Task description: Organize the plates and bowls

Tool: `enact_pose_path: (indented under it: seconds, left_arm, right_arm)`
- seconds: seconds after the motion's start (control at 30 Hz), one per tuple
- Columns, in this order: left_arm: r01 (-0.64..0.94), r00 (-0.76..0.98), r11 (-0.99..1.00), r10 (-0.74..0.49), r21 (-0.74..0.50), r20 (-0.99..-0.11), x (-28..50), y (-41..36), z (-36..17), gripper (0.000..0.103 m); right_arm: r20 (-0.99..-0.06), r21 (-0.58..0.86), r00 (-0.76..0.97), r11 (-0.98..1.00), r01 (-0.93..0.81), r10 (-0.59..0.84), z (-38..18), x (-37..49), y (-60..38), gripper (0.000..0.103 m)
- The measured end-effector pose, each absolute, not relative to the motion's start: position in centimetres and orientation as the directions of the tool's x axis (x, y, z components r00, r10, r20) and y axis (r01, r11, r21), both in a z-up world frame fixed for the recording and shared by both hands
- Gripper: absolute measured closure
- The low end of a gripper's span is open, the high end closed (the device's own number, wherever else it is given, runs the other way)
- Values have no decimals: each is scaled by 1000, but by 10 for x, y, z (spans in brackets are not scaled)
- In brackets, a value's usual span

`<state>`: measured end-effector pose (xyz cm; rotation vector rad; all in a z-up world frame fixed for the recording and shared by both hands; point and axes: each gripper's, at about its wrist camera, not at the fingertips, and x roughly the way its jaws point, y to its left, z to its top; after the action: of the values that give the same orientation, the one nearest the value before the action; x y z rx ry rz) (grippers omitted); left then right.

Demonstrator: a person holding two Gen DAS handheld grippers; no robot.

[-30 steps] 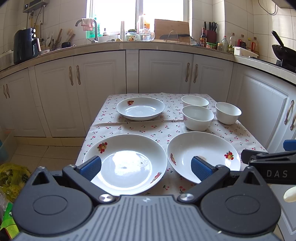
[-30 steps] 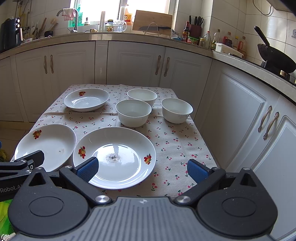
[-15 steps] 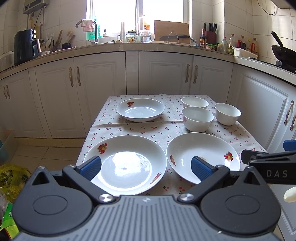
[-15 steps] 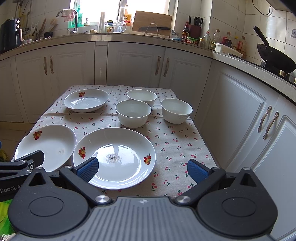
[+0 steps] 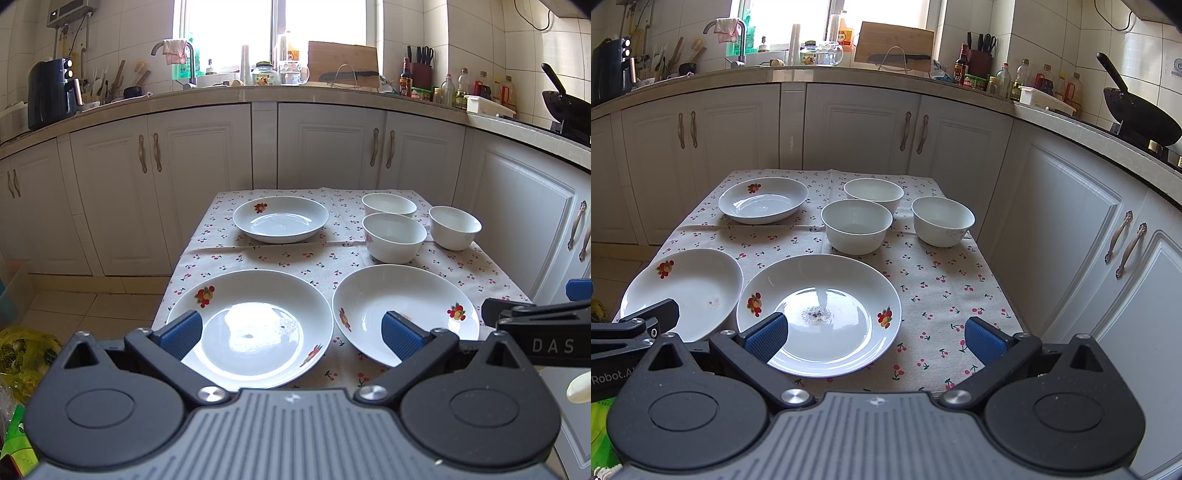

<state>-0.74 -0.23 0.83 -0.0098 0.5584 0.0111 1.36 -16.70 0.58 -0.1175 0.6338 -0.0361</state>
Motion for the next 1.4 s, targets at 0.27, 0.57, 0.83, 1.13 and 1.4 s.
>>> enact_pose_path:
  seconds: [0.27,0.57,0.83,1.13,1.4]
  left_arm:
    - [-14,849,1000,9,-5,-528,-8,-3,8,1]
    - [-15,850,1000,11,-4,-526,-8,-2,10,1]
    - [-13,848,1000,11,1,-530,-7,-3,8,1]
    - [2,844,1000,4,11,-536,2,-3,4,1]
    - [51,862,998,-30,28,-507,10,-3,3,1]
  right_arm:
    - [-588,-121,806,993,-2,-70,6,13,-167,0]
    - [-587,-122,806,993,-2,-71,6,13,-167,0]
    - [-591,-122,804,992,-3,-71,8,16,-168,0]
    - [-598,-121,799,993,-10,-65,5,25,-167,0]
    - [-576,-109,817,993,-41,-29,8,40,-169,0]
